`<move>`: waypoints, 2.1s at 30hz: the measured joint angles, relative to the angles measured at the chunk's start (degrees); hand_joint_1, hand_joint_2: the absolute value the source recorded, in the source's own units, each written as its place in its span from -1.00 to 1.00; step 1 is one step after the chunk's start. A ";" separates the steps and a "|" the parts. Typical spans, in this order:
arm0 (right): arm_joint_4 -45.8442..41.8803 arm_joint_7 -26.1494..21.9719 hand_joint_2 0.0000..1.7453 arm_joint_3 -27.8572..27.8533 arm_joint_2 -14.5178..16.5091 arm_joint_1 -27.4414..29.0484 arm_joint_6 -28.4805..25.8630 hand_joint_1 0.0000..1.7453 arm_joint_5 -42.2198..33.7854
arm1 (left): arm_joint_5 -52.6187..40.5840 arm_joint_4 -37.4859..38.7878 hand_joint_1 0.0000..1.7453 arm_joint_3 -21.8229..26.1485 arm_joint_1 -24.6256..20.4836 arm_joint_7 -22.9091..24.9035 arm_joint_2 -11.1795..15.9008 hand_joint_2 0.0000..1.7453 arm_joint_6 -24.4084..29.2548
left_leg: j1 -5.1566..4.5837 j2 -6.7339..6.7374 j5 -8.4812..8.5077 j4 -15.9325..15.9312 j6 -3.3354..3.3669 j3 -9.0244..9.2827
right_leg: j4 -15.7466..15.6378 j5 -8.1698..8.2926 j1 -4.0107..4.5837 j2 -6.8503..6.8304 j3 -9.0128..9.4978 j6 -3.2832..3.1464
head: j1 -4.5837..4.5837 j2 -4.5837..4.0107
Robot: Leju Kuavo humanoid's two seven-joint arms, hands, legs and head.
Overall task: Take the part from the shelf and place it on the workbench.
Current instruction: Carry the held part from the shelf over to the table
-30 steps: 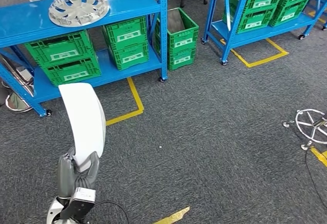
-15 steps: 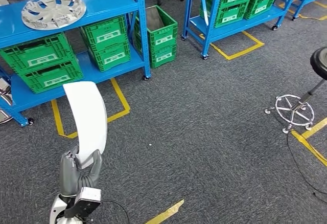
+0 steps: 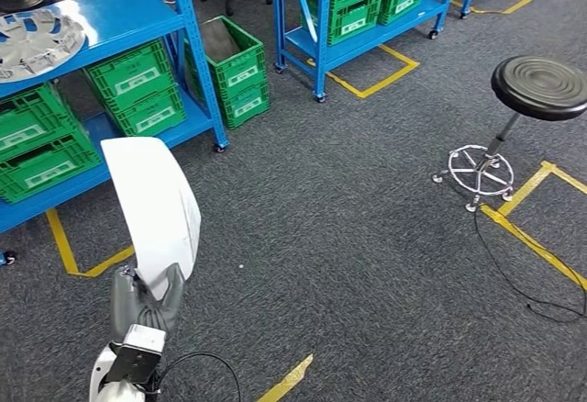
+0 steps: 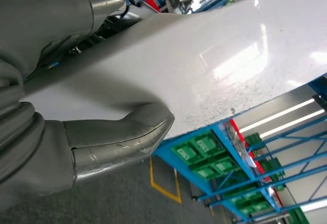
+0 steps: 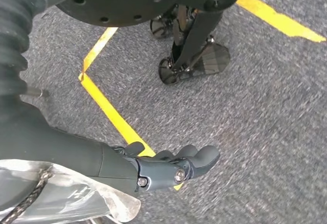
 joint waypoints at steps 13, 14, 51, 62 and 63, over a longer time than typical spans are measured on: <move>0.04 -0.47 1.00 0.21 0.07 -0.22 0.46 -1.00 -0.10 | 1.39 0.04 1.00 0.17 0.13 0.54 0.17 1.00 -3.22 | 0.23 6.53 0.22 -3.11 0.88 0.95 | 9.01 -2.78 -1.01 -5.77 -5.08 3.10 | 0.72 0.00; 0.04 -0.47 1.00 0.22 0.08 -0.27 0.45 -1.00 -0.09 | 1.42 0.04 1.00 0.18 0.14 0.54 0.17 1.00 -3.22 | 0.10 7.07 0.06 -3.07 0.62 1.07 | 5.02 -1.52 -0.85 -6.98 -2.79 2.98 | 0.74 0.00; 0.09 0.09 1.00 1.50 0.49 -0.43 0.04 -1.00 -0.11 | 1.60 -0.35 1.00 1.72 1.01 1.11 0.37 1.00 -3.70 | 0.05 8.52 -1.76 -1.86 -1.36 1.57 | 0.51 -0.87 -0.57 -6.50 -0.54 0.87 | 0.30 0.00; 0.09 -0.48 1.00 1.63 0.55 -0.69 0.20 -1.00 -0.13 | 1.21 -0.41 1.00 1.84 1.10 0.97 0.44 1.00 -3.76 | -0.19 -1.36 -0.11 -0.33 0.49 -0.15 | 0.63 -0.75 -0.02 1.60 -0.12 0.11 | -0.05 0.00; 0.09 -0.55 1.00 1.64 0.57 -0.73 0.20 -1.00 -0.13 | 1.17 -0.43 1.00 1.84 1.07 0.92 0.44 1.00 -3.81 | -0.25 -1.88 -0.34 -1.18 0.57 0.13 | 0.62 -0.64 -0.19 2.18 -0.48 0.39 | -0.03 0.00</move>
